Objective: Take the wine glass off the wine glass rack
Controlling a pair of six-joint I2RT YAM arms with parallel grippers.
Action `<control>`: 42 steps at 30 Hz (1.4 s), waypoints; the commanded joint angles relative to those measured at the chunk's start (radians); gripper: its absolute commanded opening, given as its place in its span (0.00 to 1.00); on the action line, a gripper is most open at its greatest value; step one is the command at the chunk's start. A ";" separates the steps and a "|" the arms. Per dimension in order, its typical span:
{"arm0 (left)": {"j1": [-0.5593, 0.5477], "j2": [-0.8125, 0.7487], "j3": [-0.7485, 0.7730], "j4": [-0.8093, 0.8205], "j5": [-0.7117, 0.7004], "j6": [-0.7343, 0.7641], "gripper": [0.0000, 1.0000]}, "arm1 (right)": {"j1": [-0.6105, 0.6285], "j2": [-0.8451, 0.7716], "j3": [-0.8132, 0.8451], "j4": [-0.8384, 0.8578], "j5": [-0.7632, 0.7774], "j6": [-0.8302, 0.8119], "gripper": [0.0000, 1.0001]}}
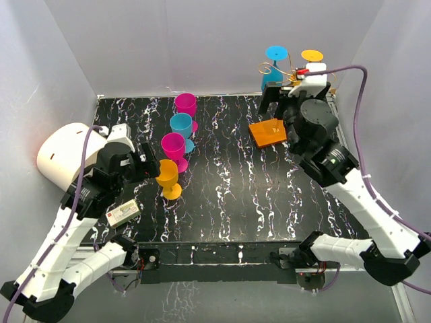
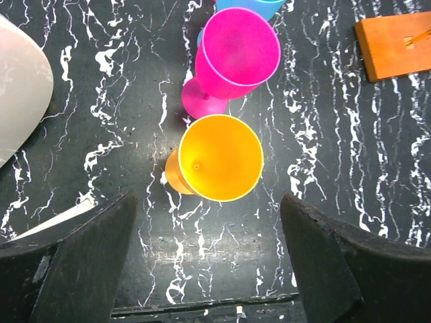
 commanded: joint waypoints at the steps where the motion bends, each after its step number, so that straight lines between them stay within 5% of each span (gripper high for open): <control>1: -0.004 -0.025 0.055 -0.040 0.030 -0.010 0.86 | -0.028 0.086 0.117 0.000 0.140 -0.054 0.98; 6: -0.004 -0.040 0.064 -0.044 0.041 -0.016 0.87 | -0.149 0.201 0.258 -0.043 0.040 0.050 0.98; 13: -0.004 -0.059 0.051 -0.034 0.078 -0.043 0.88 | -0.390 0.365 0.433 -0.130 -0.299 0.332 0.96; 22: -0.003 -0.060 0.038 -0.038 0.083 -0.055 0.88 | -0.644 0.529 0.538 -0.101 -0.614 0.602 0.72; 27: -0.004 -0.023 0.055 -0.037 0.101 -0.053 0.88 | -0.709 0.636 0.632 -0.120 -0.723 0.691 0.54; 42: -0.003 -0.002 0.067 -0.033 0.119 -0.060 0.88 | -0.736 0.846 0.797 -0.166 -0.847 0.741 0.37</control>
